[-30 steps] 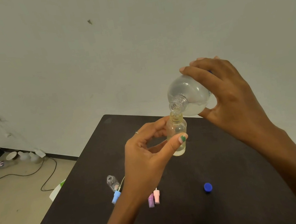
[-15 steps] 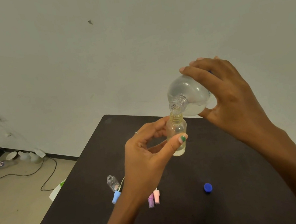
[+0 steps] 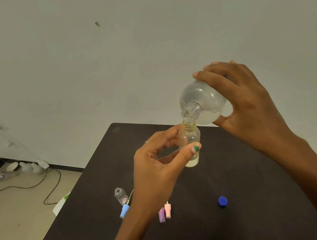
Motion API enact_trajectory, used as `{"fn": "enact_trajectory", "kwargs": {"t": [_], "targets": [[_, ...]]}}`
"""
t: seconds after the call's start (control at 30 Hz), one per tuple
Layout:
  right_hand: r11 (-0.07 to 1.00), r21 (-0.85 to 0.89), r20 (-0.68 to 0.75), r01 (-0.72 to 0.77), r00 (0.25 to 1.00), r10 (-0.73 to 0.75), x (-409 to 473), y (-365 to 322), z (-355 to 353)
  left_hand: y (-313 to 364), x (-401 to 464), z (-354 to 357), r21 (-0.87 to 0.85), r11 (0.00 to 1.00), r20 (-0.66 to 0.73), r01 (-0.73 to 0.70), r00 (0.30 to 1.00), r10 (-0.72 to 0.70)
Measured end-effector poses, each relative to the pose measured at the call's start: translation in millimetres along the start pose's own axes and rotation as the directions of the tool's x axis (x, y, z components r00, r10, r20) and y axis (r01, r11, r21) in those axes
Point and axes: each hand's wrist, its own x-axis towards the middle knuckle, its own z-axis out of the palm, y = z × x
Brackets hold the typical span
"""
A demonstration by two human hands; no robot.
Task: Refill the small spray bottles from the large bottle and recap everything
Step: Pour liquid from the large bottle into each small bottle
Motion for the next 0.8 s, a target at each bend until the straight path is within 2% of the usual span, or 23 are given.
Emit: {"fn": "enact_trajectory", "kwargs": {"t": [0.8], "targets": [[1.0,-0.016,-0.003,-0.003,1.0,0.003,0.9,0.7,-1.8,0.2,0.3,0.5,-0.004,1.0,0.001,0.011,1.0,-0.011]]}}
